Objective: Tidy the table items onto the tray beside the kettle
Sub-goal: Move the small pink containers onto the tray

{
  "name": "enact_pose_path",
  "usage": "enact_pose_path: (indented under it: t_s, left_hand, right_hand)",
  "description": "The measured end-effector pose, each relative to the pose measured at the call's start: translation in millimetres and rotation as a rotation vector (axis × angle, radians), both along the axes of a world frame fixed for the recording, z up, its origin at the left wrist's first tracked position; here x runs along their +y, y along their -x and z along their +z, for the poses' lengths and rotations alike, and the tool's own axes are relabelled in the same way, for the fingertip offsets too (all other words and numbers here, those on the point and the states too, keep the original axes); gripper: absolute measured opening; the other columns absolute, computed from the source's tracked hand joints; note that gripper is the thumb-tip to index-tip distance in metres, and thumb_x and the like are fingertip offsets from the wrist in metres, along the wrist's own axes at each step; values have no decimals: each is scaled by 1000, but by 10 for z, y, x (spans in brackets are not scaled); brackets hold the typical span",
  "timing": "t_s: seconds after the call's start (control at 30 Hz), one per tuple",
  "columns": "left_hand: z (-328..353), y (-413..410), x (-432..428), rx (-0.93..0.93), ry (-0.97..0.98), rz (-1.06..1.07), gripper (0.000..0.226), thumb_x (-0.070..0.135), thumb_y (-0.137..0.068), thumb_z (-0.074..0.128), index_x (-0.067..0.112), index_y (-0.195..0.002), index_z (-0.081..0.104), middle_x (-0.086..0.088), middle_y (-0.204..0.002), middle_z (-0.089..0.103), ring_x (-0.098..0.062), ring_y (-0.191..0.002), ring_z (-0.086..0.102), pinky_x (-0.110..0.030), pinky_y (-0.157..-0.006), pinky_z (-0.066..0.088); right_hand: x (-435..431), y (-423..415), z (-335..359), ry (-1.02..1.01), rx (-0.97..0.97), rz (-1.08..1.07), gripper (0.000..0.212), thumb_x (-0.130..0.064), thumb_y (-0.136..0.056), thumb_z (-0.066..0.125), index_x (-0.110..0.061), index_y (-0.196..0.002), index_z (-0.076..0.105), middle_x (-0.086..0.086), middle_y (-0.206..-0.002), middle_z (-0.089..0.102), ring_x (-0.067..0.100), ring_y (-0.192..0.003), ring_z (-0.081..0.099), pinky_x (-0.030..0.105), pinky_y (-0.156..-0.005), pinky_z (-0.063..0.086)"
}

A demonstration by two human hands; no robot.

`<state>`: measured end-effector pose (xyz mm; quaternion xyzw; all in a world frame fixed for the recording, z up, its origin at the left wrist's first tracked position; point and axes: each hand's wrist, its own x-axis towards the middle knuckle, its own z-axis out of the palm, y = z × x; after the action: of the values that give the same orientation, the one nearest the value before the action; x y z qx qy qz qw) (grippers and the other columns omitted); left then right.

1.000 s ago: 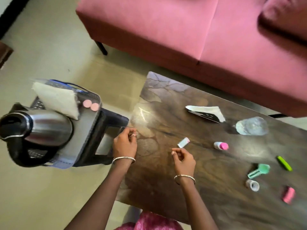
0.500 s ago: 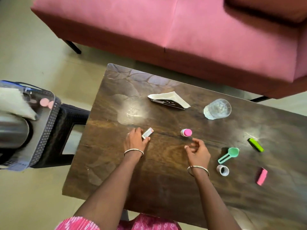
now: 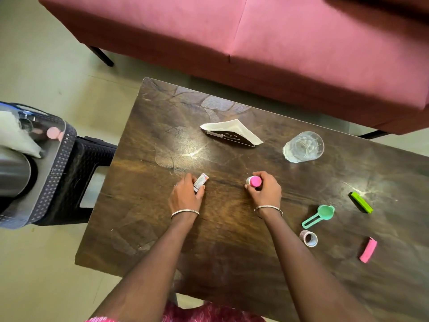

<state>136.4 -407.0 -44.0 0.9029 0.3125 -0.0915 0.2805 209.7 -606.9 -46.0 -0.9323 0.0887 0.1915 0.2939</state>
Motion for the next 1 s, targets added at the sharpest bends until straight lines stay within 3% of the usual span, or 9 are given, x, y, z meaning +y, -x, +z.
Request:
enact_pose_path:
  t_s: [0.13, 0.27, 0.37, 0.67, 0.87, 1.0]
  left_hand:
    - [66, 139, 122, -133, 187, 162, 20, 27, -77, 76, 16, -86, 61, 0, -80, 70, -22, -68, 64, -37, -66, 52]
    - [187, 353, 363, -211, 207, 234, 17, 27, -75, 78, 23, -84, 64, 6, -72, 69, -14, -61, 64, -35, -64, 54]
    - [296, 491, 642, -243, 217, 282, 17, 26, -74, 80, 24, -84, 67, 9, -72, 69, -8, -59, 64, -32, -63, 55]
    - [673, 712, 2013, -269, 144, 439, 18, 26, -72, 82, 22, -86, 70, 12, -69, 64, -12, -64, 64, -25, -64, 48]
    - [733, 846, 3072, -221, -7, 512, 18, 28, -76, 77, 17, -90, 73, -6, -82, 71, -25, -76, 65, -36, -71, 50]
    - [603, 835, 3600, -142, -66, 563, 23, 27, -82, 73, 11, -97, 74, -13, -92, 72, -34, -87, 65, -38, -75, 49]
  right_hand:
    - [128, 53, 90, -64, -38, -20, 31, -31, -77, 80, -16, -103, 68, 0, -98, 72, 19, -90, 65, 32, -81, 51]
    - [386, 221, 301, -236, -58, -83, 39, -25, -75, 83, -19, -109, 64, -10, -99, 67, 12, -92, 66, 27, -84, 54]
    - [642, 357, 416, -296, -37, -96, 38, -19, -71, 85, -18, -102, 63, -9, -100, 70, 11, -92, 69, 31, -85, 57]
    - [2035, 743, 674, -349, 44, 0, 31, -14, -72, 85, -12, -100, 69, 0, -95, 74, 17, -88, 70, 37, -86, 57]
    - [3223, 825, 794, -388, 7, 128, 30, -16, -75, 82, -12, -102, 71, 3, -96, 75, 20, -88, 69, 40, -85, 57]
    - [3919, 848, 779, -459, -7, 173, 36, -22, -78, 82, -13, -108, 64, 4, -101, 73, 19, -92, 70, 34, -84, 58]
